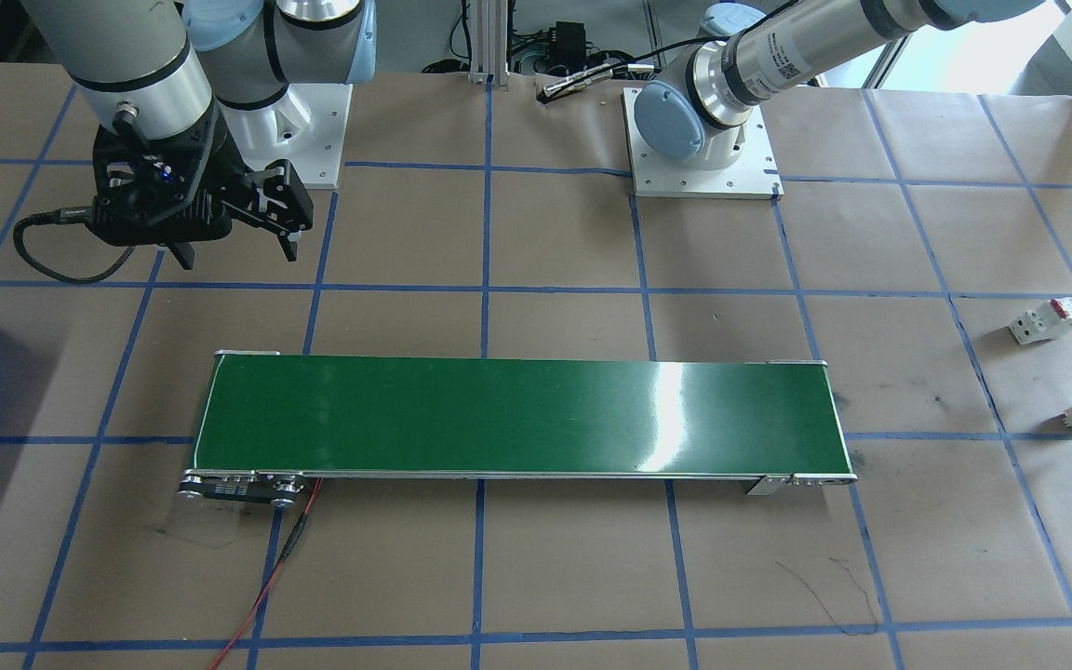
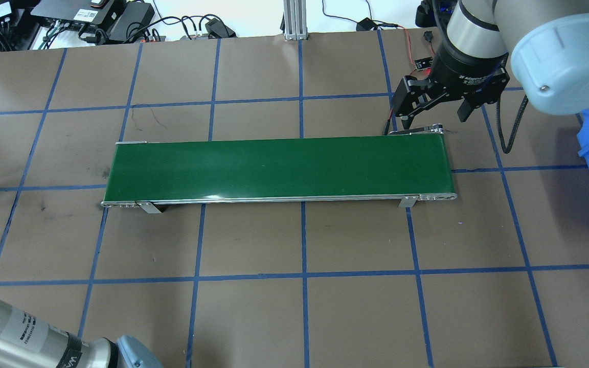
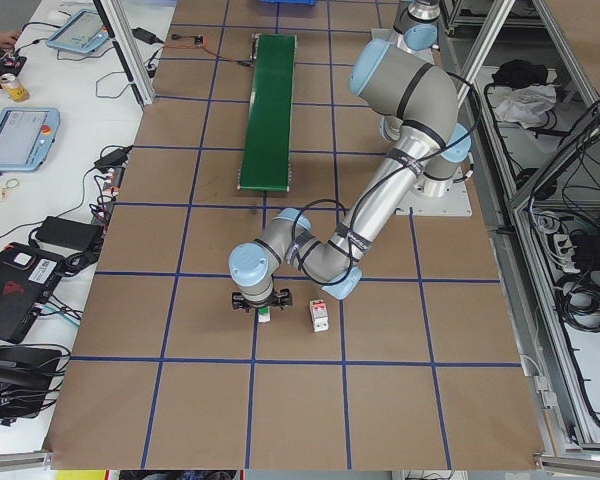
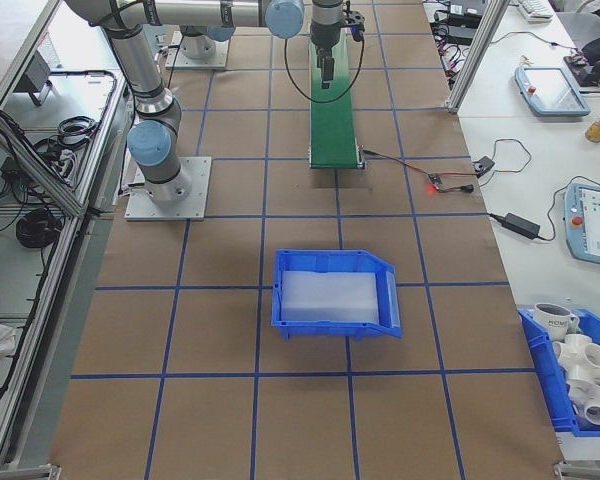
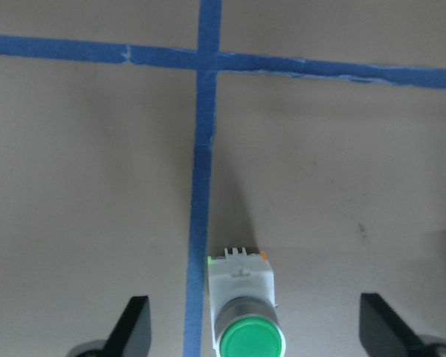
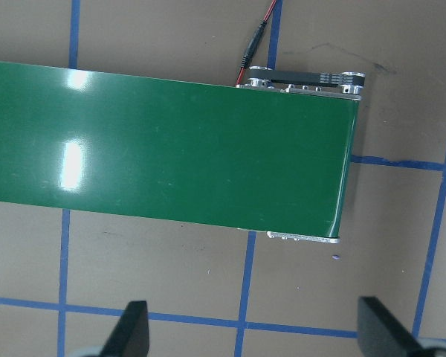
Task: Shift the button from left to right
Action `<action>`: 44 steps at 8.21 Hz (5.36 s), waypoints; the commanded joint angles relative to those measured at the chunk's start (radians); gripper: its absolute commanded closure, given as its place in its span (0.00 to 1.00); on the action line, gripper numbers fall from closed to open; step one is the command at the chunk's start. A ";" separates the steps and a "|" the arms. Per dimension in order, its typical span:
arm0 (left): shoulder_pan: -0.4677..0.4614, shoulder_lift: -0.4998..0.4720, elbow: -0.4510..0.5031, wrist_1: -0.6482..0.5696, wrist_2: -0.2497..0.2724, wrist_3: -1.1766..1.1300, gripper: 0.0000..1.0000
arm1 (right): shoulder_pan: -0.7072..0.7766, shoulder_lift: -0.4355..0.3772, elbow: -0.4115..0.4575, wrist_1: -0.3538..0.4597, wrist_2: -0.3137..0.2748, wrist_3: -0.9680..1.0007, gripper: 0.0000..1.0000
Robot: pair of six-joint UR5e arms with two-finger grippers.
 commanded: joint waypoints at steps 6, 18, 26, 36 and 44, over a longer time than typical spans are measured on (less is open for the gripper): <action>0.000 -0.026 -0.001 0.046 -0.011 -0.029 0.01 | 0.000 0.001 0.000 -0.001 0.001 0.000 0.00; 0.005 0.011 0.002 0.005 -0.011 -0.177 1.00 | -0.002 -0.001 0.000 -0.001 -0.001 -0.002 0.00; -0.240 0.408 -0.103 -0.367 -0.277 -0.859 1.00 | 0.000 -0.001 0.000 -0.001 -0.001 0.000 0.00; -0.604 0.448 -0.360 -0.145 -0.212 -1.544 1.00 | 0.000 -0.001 0.000 -0.001 0.001 0.000 0.00; -0.699 0.459 -0.441 -0.077 -0.120 -1.999 1.00 | 0.000 -0.001 0.002 -0.001 0.001 0.000 0.00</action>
